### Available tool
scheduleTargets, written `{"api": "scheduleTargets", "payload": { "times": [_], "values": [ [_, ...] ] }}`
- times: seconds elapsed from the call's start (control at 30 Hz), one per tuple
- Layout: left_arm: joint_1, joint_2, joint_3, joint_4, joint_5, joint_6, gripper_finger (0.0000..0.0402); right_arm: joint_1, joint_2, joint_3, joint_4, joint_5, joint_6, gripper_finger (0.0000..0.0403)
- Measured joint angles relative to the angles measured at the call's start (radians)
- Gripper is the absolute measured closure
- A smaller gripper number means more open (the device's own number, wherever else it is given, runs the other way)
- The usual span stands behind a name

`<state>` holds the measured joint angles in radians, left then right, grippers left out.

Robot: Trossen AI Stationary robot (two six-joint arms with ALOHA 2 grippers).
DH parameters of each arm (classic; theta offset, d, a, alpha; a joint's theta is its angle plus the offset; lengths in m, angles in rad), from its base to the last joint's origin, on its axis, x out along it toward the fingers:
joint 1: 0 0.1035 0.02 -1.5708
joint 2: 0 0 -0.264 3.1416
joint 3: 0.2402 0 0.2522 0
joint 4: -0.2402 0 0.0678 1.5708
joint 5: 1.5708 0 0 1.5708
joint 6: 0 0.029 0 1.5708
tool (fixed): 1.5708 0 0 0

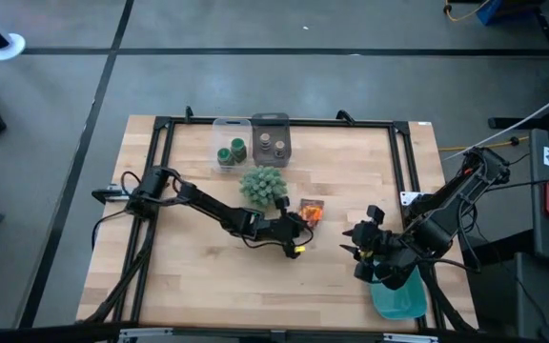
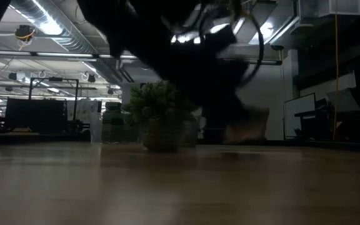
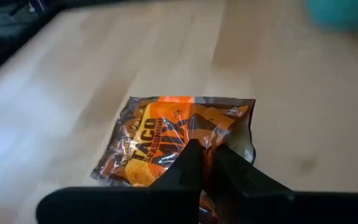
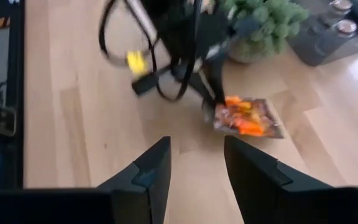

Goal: Sort spices by type
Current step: Put the brown sachet seasoning into the blue bin

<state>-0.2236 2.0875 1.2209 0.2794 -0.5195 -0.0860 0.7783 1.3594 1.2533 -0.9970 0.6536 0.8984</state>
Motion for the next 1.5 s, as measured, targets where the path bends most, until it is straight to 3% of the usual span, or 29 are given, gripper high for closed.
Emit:
{"api": "scheduleTargets", "payload": {
  "times": [0.23,0.47,0.67,1.1,1.27,1.5],
  "values": [
    [-0.037,-0.105,0.000,0.017,0.036,-0.022,0.0395,0.000,0.000,0.000,-0.001,-0.078,-0.046,0.0253],
    [-0.081,-0.233,0.001,0.017,0.194,-0.012,0.0397,0.000,0.000,0.000,0.000,-0.024,-0.206,0.0253],
    [-0.129,-0.352,0.002,0.016,0.231,0.047,0.0397,0.000,0.000,0.000,0.001,0.019,-0.305,0.0253],
    [-0.224,-0.461,0.002,0.021,0.232,0.094,0.0396,0.000,0.000,0.000,0.050,0.314,-0.522,0.0253],
    [-0.240,-0.461,0.002,0.040,0.232,0.143,0.0394,0.000,0.000,0.000,0.211,0.285,-0.708,0.0253],
    [-0.261,-0.462,0.002,0.080,0.232,0.204,0.0393,0.000,0.000,0.000,0.409,0.147,-0.916,0.0253]
  ]
}}
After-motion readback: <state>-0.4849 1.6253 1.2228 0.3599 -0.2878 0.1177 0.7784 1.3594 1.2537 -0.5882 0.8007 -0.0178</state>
